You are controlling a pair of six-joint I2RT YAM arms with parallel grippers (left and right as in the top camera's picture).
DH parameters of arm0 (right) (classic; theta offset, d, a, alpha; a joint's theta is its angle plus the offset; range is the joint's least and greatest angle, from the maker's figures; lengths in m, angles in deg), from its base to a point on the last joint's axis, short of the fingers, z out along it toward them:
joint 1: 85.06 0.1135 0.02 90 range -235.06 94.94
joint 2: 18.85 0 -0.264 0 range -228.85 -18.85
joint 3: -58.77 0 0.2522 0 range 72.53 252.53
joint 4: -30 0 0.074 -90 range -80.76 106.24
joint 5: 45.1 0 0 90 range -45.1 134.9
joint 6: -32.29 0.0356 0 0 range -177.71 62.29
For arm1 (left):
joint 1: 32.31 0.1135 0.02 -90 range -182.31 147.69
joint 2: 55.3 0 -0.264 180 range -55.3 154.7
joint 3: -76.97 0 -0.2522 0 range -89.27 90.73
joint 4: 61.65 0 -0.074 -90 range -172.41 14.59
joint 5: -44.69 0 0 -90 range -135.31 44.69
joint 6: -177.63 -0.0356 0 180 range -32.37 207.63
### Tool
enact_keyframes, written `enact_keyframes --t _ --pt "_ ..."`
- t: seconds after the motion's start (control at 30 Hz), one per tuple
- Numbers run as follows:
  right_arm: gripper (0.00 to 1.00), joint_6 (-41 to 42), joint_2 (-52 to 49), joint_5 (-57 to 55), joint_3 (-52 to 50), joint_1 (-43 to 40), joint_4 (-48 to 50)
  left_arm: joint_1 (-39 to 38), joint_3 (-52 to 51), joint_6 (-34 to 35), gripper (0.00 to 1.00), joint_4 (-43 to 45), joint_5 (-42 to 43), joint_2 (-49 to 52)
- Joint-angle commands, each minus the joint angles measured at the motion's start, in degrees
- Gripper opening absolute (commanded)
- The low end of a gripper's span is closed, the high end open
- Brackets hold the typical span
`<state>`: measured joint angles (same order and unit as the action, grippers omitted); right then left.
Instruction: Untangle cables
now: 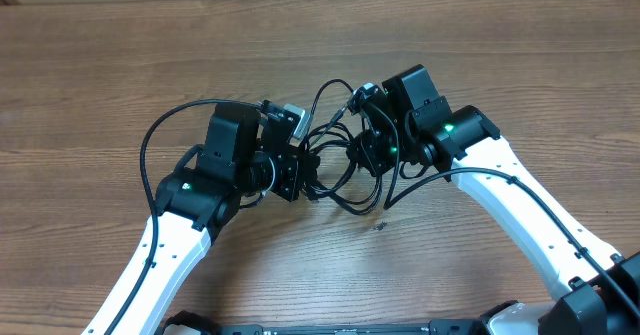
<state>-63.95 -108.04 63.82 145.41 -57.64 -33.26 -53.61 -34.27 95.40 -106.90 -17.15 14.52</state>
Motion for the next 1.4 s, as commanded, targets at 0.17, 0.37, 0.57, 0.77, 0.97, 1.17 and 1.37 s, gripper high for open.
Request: enact_keyframes --t 0.17,0.37,0.57,0.77,0.97,1.17,1.37 --pt "0.11 0.02 1.31 -0.63 1.01 -0.17 -0.57 0.26 1.09 20.33 0.04 -1.55 -19.98 -0.17" --pt "0.04 1.46 1.31 -0.66 1.01 -0.17 0.04 0.26 1.09 29.57 0.04 -2.27 -24.61 -0.17" --pt "0.04 10.36 1.31 -0.83 1.01 -0.17 4.11 0.26 1.09 42.75 0.04 -5.31 -28.83 -0.17" --pt "0.04 21.66 1.31 -1.33 1.01 -0.17 7.56 0.26 1.09 58.55 0.04 -6.73 -28.52 -0.17" --pt "0.04 36.3 1.31 -9.03 1.01 -0.17 8.59 0.26 1.07 66.64 0.04 -9.11 -28.76 -0.17" --pt "0.04 51.23 1.31 -14.47 1.01 -0.17 8.55 0.26 1.07 68.94 0.04 -9.84 -28.83 -0.17" --pt "1.0 51.12 1.31 -14.62 1.01 -0.17 6.95 0.26 1.07 68.98 0.04 -9.88 -28.85 -0.17"
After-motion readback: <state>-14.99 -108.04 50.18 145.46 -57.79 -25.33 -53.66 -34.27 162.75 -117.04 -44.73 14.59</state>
